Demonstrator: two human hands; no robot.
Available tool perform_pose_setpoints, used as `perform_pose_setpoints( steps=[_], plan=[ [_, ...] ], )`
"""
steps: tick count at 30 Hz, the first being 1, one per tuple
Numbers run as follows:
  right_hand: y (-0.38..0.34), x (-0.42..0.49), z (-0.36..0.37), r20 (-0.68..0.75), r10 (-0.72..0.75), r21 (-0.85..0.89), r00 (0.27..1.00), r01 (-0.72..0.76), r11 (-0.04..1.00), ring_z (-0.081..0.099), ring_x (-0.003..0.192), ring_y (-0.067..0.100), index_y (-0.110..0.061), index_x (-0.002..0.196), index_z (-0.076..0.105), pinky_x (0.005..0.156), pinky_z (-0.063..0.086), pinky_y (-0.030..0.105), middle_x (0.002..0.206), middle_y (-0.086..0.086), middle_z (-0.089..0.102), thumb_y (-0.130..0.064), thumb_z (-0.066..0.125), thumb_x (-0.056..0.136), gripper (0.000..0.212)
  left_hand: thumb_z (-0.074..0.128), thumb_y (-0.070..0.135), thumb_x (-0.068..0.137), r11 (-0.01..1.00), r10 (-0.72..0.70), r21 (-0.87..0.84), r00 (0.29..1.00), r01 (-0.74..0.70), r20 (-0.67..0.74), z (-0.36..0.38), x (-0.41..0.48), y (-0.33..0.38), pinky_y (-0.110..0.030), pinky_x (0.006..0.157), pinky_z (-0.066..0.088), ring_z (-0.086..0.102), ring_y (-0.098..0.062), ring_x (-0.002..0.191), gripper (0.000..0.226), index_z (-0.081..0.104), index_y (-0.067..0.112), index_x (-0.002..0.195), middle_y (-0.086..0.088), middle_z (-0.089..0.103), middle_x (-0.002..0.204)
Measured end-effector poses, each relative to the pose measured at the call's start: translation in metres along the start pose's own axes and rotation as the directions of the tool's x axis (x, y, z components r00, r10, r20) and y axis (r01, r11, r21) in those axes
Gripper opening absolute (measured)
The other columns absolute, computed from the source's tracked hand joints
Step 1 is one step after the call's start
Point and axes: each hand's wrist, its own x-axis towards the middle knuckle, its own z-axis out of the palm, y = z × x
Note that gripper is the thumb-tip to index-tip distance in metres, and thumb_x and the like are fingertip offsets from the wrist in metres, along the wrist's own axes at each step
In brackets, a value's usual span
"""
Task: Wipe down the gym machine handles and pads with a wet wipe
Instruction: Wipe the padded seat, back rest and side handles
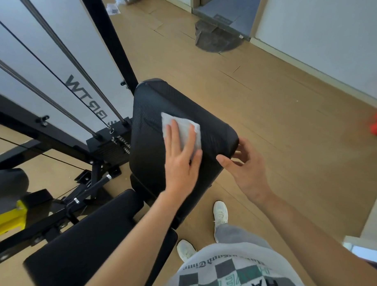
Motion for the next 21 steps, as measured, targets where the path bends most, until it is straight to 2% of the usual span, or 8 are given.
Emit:
perform_pose_setpoints(
  steps=[3, 6, 9, 11, 13, 15, 18, 21],
  plan=[
    [0.003, 0.001, -0.001, 0.008, -0.016, 0.022, 1.0, 0.016, 1.0, 0.069, 0.092, 0.008, -0.03, 0.112, 0.064, 0.075, 0.055, 0.019, 0.101, -0.017, 0.073, -0.011, 0.083, 0.082, 0.04, 0.04, 0.033, 0.111, 0.992, 0.112, 0.055, 0.993, -0.114, 0.039, 0.02, -0.035, 0.013, -0.07, 0.114, 0.031, -0.003, -0.039, 0.158, 0.049, 0.036, 0.02, 0.158, -0.02, 0.007, 0.17],
    [0.005, 0.002, -0.001, 0.018, -0.026, 0.025, 0.999, 0.026, 0.999, 0.07, 0.094, 0.01, -0.028, 0.115, 0.064, 0.076, 0.056, 0.02, 0.103, -0.014, 0.073, -0.011, 0.082, 0.084, 0.039, 0.039, 0.029, 0.11, 0.98, 0.174, 0.086, 0.981, -0.181, 0.086, 0.023, -0.053, 0.01, -0.068, 0.111, 0.037, 0.0, -0.038, 0.158, 0.052, 0.025, 0.024, 0.161, -0.021, 0.01, 0.169],
    [0.008, 0.002, 0.0, 0.014, -0.028, 0.023, 0.999, 0.028, 0.999, 0.069, 0.095, 0.009, -0.031, 0.114, 0.063, 0.076, 0.055, 0.02, 0.103, -0.016, 0.072, -0.012, 0.081, 0.084, 0.04, 0.026, 0.041, 0.112, 0.973, 0.187, 0.113, 0.976, -0.2, 0.114, 0.01, -0.044, -0.003, -0.066, 0.113, 0.036, -0.003, -0.032, 0.159, 0.054, 0.013, 0.028, 0.163, -0.006, -0.003, 0.172],
    [0.008, 0.001, 0.001, 0.01, -0.032, 0.031, 0.999, 0.032, 0.999, 0.068, 0.095, 0.007, -0.036, 0.115, 0.062, 0.076, 0.054, 0.019, 0.105, -0.018, 0.071, -0.012, 0.08, 0.085, 0.043, 0.023, 0.045, 0.111, 0.993, 0.073, 0.087, 0.993, -0.082, 0.097, -0.001, -0.026, -0.013, -0.063, 0.118, 0.033, -0.008, -0.027, 0.159, 0.056, 0.009, 0.03, 0.164, 0.003, -0.011, 0.171],
    [0.009, -0.001, 0.001, 0.003, -0.038, 0.037, 0.999, 0.038, 0.999, 0.068, 0.095, 0.005, -0.033, 0.118, 0.061, 0.076, 0.054, 0.017, 0.105, -0.02, 0.071, -0.01, 0.079, 0.086, 0.044, 0.021, 0.05, 0.11, 0.997, -0.069, 0.03, 0.996, 0.067, 0.063, -0.013, -0.002, -0.024, -0.052, 0.123, 0.025, -0.011, -0.022, 0.159, 0.057, 0.006, 0.035, 0.163, 0.004, -0.012, 0.171],
    [0.01, -0.002, 0.002, 0.002, -0.041, 0.045, 0.999, 0.04, 0.998, 0.068, 0.097, 0.005, -0.03, 0.121, 0.061, 0.077, 0.054, 0.016, 0.106, -0.02, 0.071, -0.011, 0.079, 0.087, 0.043, 0.021, 0.052, 0.109, 0.984, -0.176, -0.035, 0.984, 0.177, 0.03, -0.028, 0.023, -0.039, -0.041, 0.118, 0.02, -0.012, -0.018, 0.158, 0.055, 0.002, 0.044, 0.161, 0.004, -0.011, 0.172],
    [0.013, -0.003, 0.002, -0.001, -0.041, 0.047, 0.999, 0.041, 0.998, 0.068, 0.1, 0.008, -0.028, 0.124, 0.06, 0.078, 0.055, 0.019, 0.109, -0.019, 0.071, -0.017, 0.078, 0.088, 0.042, 0.027, 0.047, 0.111, 0.925, -0.34, -0.182, 0.94, 0.334, -0.003, -0.046, 0.05, -0.062, -0.042, 0.126, 0.013, -0.009, -0.013, 0.157, 0.058, 0.001, 0.04, 0.162, 0.006, -0.012, 0.172],
    [0.016, -0.006, 0.004, -0.016, -0.043, 0.048, 0.999, 0.044, 0.998, 0.068, 0.102, 0.01, -0.023, 0.128, 0.06, 0.079, 0.056, 0.021, 0.112, -0.015, 0.071, -0.021, 0.077, 0.089, 0.043, 0.027, 0.047, 0.111, 0.893, -0.405, -0.214, 0.914, 0.395, -0.001, -0.047, 0.054, -0.064, -0.046, 0.129, 0.008, -0.01, -0.016, 0.158, 0.06, 0.002, 0.035, 0.164, 0.005, -0.013, 0.172]
  ],
)
